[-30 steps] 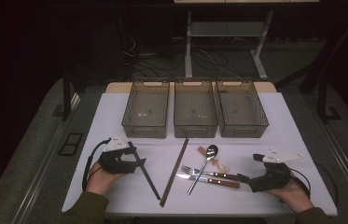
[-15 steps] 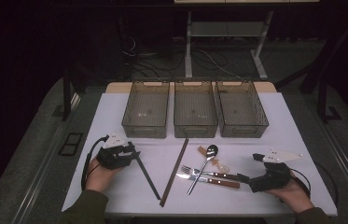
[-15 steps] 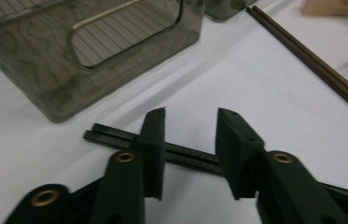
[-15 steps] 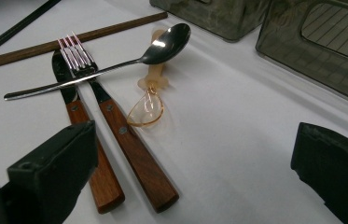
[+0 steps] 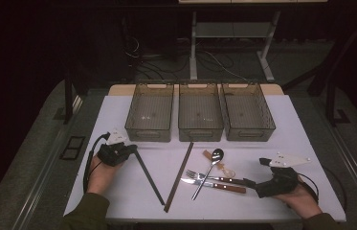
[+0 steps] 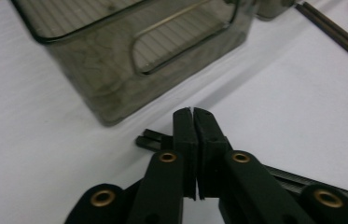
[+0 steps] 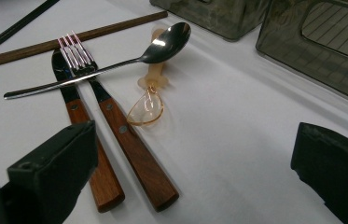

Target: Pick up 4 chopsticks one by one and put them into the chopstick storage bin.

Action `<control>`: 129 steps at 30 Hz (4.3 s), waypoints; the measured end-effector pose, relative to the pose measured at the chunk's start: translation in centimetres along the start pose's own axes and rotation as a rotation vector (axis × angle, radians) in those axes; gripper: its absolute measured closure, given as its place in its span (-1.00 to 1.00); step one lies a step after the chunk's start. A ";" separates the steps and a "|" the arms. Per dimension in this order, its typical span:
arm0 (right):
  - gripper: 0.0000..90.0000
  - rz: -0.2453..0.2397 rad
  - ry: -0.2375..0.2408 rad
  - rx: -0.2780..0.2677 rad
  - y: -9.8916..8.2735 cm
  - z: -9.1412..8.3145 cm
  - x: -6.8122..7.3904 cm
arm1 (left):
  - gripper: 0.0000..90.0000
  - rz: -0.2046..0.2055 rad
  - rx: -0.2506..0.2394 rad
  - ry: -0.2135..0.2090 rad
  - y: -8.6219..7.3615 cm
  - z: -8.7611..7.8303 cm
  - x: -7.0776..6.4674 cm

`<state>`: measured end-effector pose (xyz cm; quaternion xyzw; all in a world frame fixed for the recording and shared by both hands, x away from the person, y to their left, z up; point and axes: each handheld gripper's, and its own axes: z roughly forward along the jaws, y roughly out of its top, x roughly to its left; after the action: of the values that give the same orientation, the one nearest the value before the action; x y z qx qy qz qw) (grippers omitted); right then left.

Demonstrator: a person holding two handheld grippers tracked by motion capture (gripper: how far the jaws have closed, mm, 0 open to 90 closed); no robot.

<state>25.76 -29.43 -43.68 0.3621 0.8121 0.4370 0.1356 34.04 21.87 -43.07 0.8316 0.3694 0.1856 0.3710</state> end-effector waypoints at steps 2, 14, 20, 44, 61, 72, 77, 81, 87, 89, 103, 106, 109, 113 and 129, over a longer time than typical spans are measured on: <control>-0.98 0.000 -0.001 -0.002 0.0 0.0 0.0 | 0.98 -0.026 -0.004 -0.001 -0.1 0.1 0.5; -0.98 0.000 -0.003 0.003 0.0 0.1 0.0 | 0.98 -0.064 0.005 0.025 -0.5 0.9 2.0; -0.98 -0.003 -0.004 0.006 0.0 0.1 0.0 | 0.98 -0.057 0.034 0.037 -0.5 1.3 2.0; -0.98 0.000 -0.004 0.010 0.0 0.1 0.0 | 0.98 -0.022 0.061 0.034 0.3 2.7 1.3; -0.98 0.000 -0.004 0.013 0.0 0.2 0.0 | 0.98 -0.010 0.074 0.007 0.9 3.6 0.7; -0.98 -0.002 -0.005 0.014 0.0 0.2 0.0 | 0.98 0.007 0.078 -0.010 1.3 4.0 0.2; -0.98 -0.001 -0.006 0.015 0.0 0.2 0.0 | 0.98 0.007 0.074 -0.024 1.4 4.1 0.0; -0.98 -0.002 -0.005 0.015 0.0 0.2 0.0 | 0.98 0.014 0.070 -0.039 1.7 4.5 -0.3; -0.98 -0.001 -0.006 0.015 0.0 0.2 -0.1 | 0.98 0.030 0.072 -0.056 2.2 5.0 -1.0; -0.98 -0.001 -0.005 0.015 0.0 0.2 0.0 | 0.98 0.039 0.076 -0.062 2.4 5.2 -1.2; -0.98 0.000 -0.006 0.015 0.0 0.2 0.0 | 0.98 0.062 0.075 -0.104 3.2 6.1 -2.4; -0.98 0.000 -0.005 0.014 0.0 0.1 0.0 | 0.98 0.068 0.073 -0.110 3.4 6.4 -2.7; -0.98 0.001 -0.005 0.014 0.0 0.1 -0.1 | 0.98 0.075 0.073 -0.119 3.6 6.6 -3.0; -0.98 0.001 -0.005 0.014 0.0 0.1 0.0 | 0.98 0.086 0.078 -0.131 3.9 6.8 -3.5; -0.98 0.002 -0.005 0.013 0.0 0.1 -0.1 | 0.98 0.116 0.073 -0.167 4.7 7.8 -5.1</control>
<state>25.84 -29.41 -43.77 0.3651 0.8143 0.4307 0.1348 37.54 12.17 -44.82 0.8770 0.2950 0.1231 0.3587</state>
